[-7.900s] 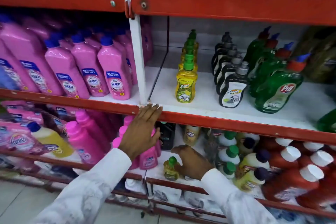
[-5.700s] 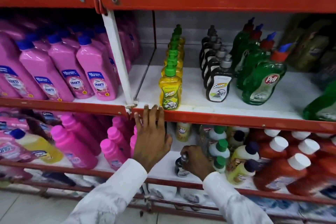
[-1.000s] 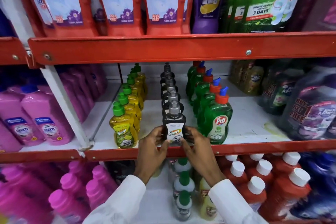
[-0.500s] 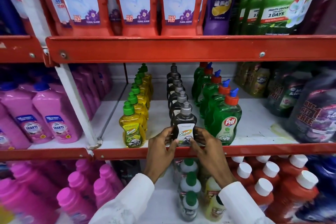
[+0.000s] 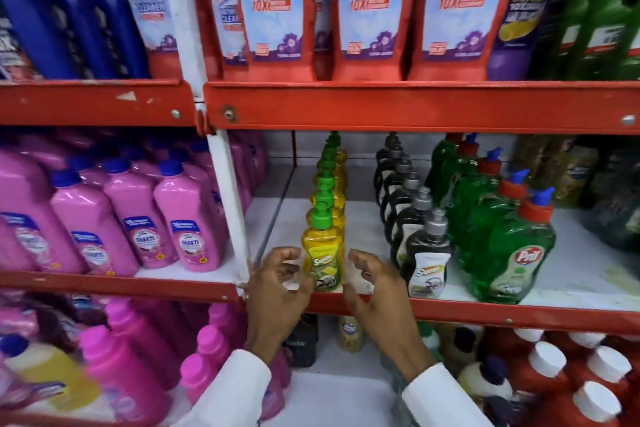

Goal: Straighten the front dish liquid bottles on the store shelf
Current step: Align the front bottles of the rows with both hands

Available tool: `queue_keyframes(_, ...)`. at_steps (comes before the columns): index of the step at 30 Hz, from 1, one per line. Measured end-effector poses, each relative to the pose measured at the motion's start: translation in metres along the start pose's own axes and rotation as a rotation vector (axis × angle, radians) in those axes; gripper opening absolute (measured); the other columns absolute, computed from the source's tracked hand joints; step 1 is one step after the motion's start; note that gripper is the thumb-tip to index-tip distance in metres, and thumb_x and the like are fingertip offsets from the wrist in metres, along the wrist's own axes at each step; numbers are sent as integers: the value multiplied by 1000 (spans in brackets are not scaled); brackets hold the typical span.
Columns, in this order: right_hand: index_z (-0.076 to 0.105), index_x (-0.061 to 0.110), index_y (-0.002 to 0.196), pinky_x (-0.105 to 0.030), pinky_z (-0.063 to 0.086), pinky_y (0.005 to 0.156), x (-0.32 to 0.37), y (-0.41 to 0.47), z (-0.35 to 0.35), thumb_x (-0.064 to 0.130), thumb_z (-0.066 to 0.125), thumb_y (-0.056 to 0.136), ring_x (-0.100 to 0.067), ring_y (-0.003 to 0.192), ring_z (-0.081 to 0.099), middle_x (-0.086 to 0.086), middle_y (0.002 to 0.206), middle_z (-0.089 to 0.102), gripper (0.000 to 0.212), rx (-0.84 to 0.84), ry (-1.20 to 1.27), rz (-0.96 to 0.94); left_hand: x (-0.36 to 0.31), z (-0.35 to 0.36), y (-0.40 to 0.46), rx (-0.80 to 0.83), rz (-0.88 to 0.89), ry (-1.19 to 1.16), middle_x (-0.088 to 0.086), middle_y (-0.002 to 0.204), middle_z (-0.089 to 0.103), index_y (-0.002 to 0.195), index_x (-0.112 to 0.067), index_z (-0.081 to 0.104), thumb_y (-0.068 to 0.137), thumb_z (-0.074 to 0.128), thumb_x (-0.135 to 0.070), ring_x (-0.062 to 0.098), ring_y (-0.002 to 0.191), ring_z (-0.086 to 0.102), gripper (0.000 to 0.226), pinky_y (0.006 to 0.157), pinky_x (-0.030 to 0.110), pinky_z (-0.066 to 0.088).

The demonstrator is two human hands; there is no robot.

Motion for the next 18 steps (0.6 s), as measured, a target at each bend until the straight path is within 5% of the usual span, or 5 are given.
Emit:
queue_keyframes(4,57,21,133,-30,54,97,-7,20,16,16,68,82,-13,109,69,2,121,72,52,134,-30,68,8,3,3,163,20,-7,-9,97,76,100,-44,61,72,78,-26,1,85,72,38,82,37,63)
queue_keyframes(8,66,20,120,-24,57,90,-12,22,18,15,72,83,-2,93,72,8,105,76,38,107,6,114,16,3,8,183,64,-25,-5,98,77,109,-32,64,76,80,-13,0,86,72,41,83,34,63)
queue_keyframes(18,69,20,106,-11,54,75,-12,14,16,13,77,81,2,82,71,8,93,77,27,71,106,197,19,4,9,245,94,-53,-5,104,78,119,-20,64,79,71,-21,0,92,72,41,88,32,61)
Point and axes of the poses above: each hand's wrist, its own y-axis towards the middle knuckle, its own z-axis out of the palm, x = y × z, the point moved 2 cm from there along y, towards the middle knuckle
